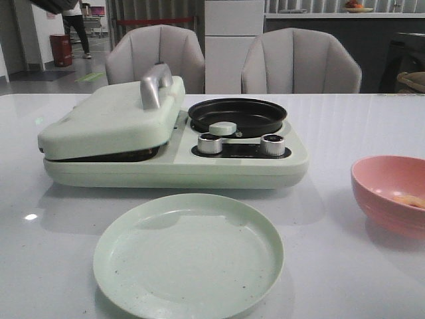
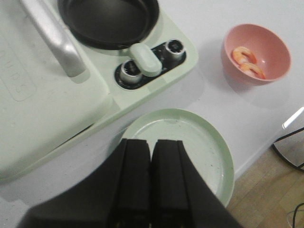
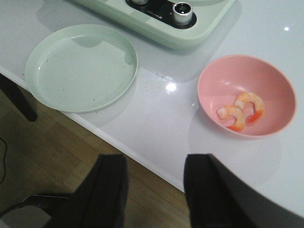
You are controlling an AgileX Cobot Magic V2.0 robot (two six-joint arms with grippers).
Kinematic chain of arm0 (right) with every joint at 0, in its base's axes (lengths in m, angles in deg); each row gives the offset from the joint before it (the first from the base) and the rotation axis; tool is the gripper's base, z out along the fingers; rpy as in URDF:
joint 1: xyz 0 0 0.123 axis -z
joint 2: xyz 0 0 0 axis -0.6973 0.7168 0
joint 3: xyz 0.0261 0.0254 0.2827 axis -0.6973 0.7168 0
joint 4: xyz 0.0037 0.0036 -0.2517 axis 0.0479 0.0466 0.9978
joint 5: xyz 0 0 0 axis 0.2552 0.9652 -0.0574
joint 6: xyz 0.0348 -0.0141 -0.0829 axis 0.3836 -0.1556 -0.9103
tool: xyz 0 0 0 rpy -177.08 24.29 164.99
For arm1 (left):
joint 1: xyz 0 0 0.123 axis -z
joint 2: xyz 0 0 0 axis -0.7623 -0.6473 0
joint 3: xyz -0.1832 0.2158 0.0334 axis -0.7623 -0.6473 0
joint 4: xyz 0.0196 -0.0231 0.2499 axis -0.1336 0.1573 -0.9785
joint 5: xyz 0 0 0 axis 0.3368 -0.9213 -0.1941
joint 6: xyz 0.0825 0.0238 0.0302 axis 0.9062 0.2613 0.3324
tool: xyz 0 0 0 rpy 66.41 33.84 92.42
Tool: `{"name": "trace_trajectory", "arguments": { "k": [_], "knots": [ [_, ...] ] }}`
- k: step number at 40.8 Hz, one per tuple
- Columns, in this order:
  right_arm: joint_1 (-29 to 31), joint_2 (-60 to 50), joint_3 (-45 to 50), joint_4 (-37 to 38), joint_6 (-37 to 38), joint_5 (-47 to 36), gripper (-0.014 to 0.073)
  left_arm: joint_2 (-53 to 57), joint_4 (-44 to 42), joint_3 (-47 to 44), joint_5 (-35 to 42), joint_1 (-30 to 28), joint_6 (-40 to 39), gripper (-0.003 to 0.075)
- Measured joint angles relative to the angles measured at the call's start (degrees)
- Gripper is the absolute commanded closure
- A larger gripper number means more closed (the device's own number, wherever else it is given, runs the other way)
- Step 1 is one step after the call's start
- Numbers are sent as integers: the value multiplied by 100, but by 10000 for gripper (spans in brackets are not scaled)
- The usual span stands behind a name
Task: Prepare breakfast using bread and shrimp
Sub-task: 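Push the sandwich maker lid down over the bread with the left gripper, then grasp the pink bowl rim with the right gripper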
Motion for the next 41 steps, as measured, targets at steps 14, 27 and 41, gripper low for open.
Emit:
{"name": "trace_trajectory", "arguments": {
  "k": [14,27,41],
  "knots": [
    [0,0,0,0,0,0,195,2345,-1987,-1556,198,749,-2038,617],
    [0,0,0,-36,0,0,195,4031,-2128,-2209,-166,763,-2234,619],
    [0,850,-190,537,1059,-15,226,4302,-2128,-2227,-293,776,-2238,619]
  ]
}}
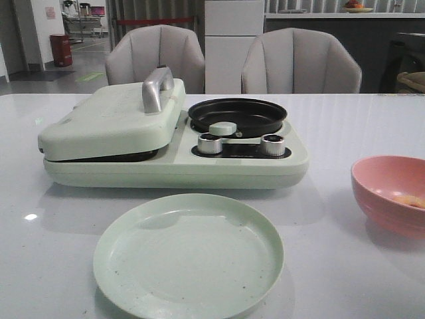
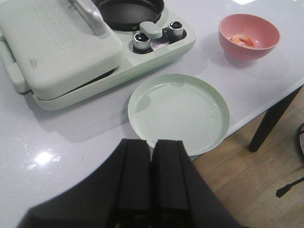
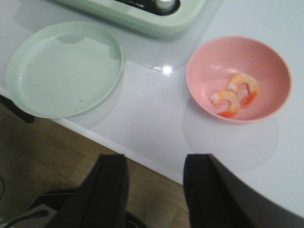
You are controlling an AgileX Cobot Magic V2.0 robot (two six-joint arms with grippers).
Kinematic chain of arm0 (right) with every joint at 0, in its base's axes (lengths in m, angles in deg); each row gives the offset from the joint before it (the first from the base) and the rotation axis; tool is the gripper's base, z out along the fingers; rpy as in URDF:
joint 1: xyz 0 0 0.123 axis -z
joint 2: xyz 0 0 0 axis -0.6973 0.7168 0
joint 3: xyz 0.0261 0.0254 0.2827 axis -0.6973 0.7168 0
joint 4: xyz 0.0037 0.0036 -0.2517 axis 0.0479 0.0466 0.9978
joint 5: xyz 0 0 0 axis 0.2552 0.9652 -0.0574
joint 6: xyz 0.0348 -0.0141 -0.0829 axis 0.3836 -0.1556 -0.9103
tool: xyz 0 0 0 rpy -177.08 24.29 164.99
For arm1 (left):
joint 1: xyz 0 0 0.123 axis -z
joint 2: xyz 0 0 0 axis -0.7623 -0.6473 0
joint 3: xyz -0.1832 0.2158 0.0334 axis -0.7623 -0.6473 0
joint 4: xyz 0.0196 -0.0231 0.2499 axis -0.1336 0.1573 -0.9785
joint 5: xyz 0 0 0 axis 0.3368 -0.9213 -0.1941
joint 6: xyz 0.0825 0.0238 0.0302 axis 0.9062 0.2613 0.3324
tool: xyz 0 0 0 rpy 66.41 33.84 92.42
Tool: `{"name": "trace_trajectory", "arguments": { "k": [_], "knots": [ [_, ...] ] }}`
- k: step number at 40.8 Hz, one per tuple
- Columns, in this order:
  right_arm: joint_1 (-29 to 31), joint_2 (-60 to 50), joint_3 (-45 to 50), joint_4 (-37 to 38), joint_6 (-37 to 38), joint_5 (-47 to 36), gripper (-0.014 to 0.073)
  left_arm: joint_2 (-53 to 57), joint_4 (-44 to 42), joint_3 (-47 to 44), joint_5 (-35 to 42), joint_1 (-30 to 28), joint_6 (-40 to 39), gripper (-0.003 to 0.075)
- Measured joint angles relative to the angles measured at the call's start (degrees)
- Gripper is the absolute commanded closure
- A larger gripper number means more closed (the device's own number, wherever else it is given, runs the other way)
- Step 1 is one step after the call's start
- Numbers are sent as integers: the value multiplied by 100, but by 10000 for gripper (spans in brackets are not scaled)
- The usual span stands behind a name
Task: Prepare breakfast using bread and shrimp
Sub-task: 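Grasp the pink bowl rim with the right gripper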
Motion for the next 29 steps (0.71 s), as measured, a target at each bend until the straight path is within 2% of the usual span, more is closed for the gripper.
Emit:
{"name": "trace_trajectory", "arguments": {
  "k": [7,12,18,22,29],
  "knots": [
    [0,1053,-315,844,582,179,247,0,0,0,0,0,0,619],
    [201,1809,-672,1123,880,339,242,0,0,0,0,0,0,619],
    [936,2670,-1185,1173,947,352,137,0,0,0,0,0,0,619],
    [1537,3158,-1478,1042,837,313,70,0,0,0,0,0,0,619],
    [2658,3978,-1880,-55,-244,239,76,0,0,0,0,0,0,619]
  ]
}}
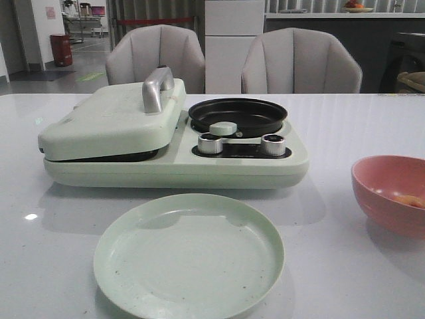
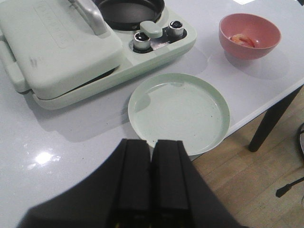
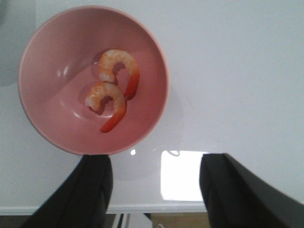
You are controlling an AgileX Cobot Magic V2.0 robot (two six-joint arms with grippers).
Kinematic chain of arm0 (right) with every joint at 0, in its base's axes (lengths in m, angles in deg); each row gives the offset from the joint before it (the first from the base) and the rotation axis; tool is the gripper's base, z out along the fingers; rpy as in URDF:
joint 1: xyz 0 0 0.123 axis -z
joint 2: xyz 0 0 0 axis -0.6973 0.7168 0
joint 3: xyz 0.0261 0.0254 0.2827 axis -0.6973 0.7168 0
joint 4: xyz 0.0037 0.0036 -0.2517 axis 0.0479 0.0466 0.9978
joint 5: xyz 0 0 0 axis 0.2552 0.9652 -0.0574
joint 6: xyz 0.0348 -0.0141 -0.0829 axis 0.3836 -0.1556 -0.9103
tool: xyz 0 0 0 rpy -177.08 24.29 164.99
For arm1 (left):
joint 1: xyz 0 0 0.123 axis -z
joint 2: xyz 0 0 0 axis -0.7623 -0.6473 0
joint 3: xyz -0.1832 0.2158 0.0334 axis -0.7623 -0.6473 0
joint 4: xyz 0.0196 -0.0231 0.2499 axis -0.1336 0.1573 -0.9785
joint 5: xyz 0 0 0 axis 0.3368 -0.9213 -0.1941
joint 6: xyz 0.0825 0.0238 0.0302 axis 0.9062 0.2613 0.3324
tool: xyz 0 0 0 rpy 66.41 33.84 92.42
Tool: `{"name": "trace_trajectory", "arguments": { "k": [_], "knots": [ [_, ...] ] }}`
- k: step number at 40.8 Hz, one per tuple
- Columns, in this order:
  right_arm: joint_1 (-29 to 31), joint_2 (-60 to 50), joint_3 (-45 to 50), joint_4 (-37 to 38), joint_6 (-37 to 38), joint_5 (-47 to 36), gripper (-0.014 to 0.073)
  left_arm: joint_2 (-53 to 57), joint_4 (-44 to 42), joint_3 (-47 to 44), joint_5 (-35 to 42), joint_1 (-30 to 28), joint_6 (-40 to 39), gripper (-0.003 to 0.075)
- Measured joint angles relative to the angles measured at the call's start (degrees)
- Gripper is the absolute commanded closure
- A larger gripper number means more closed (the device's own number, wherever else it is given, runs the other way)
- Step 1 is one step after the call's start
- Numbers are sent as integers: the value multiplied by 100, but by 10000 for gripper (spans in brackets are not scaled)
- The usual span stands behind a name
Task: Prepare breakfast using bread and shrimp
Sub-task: 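Grasp the pink bowl rim with the right gripper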
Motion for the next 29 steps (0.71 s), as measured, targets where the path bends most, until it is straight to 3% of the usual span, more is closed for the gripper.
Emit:
{"name": "trace_trajectory", "arguments": {
  "k": [8,29],
  "knots": [
    [1000,877,-191,-1477,-1433,-236,76,0,22,0,0,0,0,619],
    [1125,2411,-218,-1966,-1933,-1319,93,22,200,0,-3,0,0,619]
  ]
}}
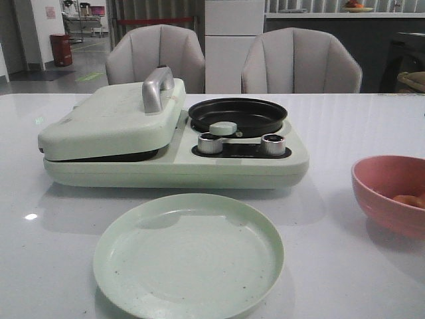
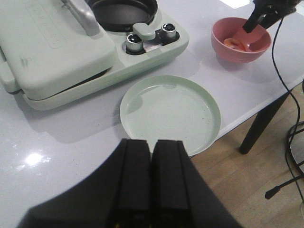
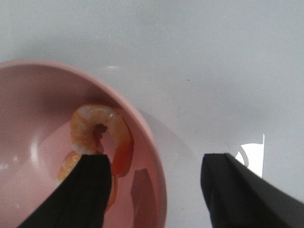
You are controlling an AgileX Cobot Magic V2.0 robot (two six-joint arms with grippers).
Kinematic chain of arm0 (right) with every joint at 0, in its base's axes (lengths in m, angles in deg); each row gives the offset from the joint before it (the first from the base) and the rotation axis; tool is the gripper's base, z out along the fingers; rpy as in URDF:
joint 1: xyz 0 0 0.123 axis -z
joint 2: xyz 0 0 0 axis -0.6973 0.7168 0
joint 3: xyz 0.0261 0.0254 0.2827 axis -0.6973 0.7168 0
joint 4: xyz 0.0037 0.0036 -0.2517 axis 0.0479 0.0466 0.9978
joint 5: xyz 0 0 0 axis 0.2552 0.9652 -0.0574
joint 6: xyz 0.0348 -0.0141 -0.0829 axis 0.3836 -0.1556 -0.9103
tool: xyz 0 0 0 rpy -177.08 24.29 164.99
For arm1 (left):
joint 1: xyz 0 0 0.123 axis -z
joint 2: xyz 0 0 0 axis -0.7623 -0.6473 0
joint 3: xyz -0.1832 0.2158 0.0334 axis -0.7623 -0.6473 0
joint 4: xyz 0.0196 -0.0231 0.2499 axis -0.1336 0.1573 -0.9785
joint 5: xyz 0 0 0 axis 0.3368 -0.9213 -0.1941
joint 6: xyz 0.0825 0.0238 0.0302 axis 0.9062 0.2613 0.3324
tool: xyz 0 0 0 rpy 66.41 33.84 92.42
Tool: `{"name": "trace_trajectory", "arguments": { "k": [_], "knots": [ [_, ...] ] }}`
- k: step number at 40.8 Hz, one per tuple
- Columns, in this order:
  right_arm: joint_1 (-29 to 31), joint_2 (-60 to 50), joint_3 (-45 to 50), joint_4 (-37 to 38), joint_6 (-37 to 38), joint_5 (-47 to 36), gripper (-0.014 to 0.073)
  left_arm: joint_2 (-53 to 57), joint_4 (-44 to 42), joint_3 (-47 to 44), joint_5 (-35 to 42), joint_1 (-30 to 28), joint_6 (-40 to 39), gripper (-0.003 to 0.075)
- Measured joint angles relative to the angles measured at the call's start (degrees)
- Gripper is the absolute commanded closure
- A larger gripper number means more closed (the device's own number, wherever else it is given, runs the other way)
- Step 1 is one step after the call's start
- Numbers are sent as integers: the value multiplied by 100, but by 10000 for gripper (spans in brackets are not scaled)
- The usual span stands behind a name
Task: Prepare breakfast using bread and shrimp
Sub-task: 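Grasp the pink bowl rim with the right gripper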
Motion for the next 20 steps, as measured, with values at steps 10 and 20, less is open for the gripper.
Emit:
{"name": "trace_trajectory", "arguments": {
  "k": [10,20],
  "knots": [
    [-68,182,-9,-55,-119,-136,407,0,45,0,0,0,0,619],
    [-93,182,-35,-41,-155,-178,556,0,53,-9,0,0,0,619]
  ]
}}
